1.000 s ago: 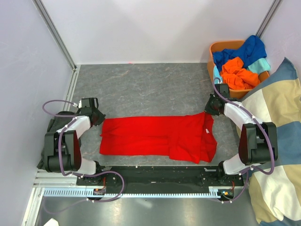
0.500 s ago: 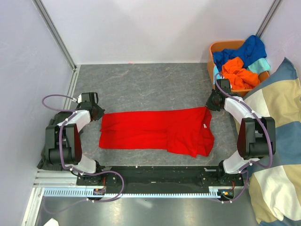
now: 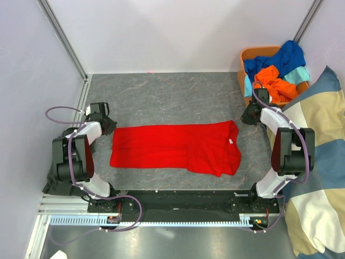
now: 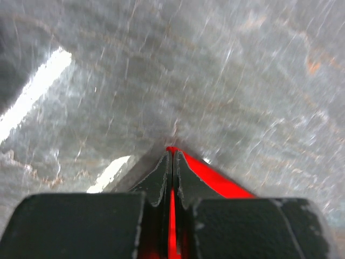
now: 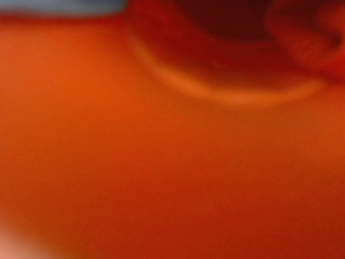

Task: Fold and stack the t-shirts
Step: Fold the other side of the tshirt into a rectangle

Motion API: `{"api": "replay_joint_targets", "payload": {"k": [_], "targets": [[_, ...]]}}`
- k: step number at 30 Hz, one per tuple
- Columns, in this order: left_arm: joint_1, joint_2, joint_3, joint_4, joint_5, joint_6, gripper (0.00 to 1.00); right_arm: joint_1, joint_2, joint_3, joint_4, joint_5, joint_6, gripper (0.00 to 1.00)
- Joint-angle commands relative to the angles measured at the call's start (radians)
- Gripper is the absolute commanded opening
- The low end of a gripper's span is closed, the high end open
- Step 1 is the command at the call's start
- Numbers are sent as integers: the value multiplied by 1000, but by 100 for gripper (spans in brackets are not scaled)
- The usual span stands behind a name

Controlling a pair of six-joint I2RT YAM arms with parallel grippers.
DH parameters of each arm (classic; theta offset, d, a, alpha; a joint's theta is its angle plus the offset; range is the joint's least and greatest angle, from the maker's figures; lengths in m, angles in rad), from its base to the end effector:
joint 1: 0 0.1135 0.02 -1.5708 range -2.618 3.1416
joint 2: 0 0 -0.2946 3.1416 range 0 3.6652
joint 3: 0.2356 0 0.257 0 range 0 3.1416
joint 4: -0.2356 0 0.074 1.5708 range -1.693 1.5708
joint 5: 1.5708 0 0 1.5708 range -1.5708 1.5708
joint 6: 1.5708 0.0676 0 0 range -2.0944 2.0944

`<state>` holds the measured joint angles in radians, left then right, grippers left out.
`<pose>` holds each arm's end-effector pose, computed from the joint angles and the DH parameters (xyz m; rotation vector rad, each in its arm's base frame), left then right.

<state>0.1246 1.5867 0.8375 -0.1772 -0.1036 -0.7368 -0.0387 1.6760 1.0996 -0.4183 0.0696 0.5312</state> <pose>0.3299 0.0484 0.1689 -1.0806 2.2484 -0.1276 0.3697 -0.0190 0.2020 0.7464 2.4539 0.0986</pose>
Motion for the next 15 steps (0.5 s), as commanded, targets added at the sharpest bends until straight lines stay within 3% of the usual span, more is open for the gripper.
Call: {"api": "replay_joint_targets", "payload": {"k": [1, 7, 8, 9, 12, 15], "targets": [[14, 36, 86, 47, -21, 13, 2, -10, 21, 52, 19, 25, 18, 0], [17, 87, 118, 56, 16, 13, 2, -13, 25, 57, 30, -10, 10, 0], [15, 91, 118, 58, 25, 13, 2, -13, 24, 59, 30, -34, 7, 4], [15, 96, 123, 61, 28, 11, 2, -12, 22, 56, 33, -45, -3, 20], [15, 108, 123, 65, 38, 10, 2, -12, 2, 36, 59, -131, -20, 40], [15, 113, 121, 67, 47, 8, 2, -10, -16, 13, 70, -191, -30, 45]]}}
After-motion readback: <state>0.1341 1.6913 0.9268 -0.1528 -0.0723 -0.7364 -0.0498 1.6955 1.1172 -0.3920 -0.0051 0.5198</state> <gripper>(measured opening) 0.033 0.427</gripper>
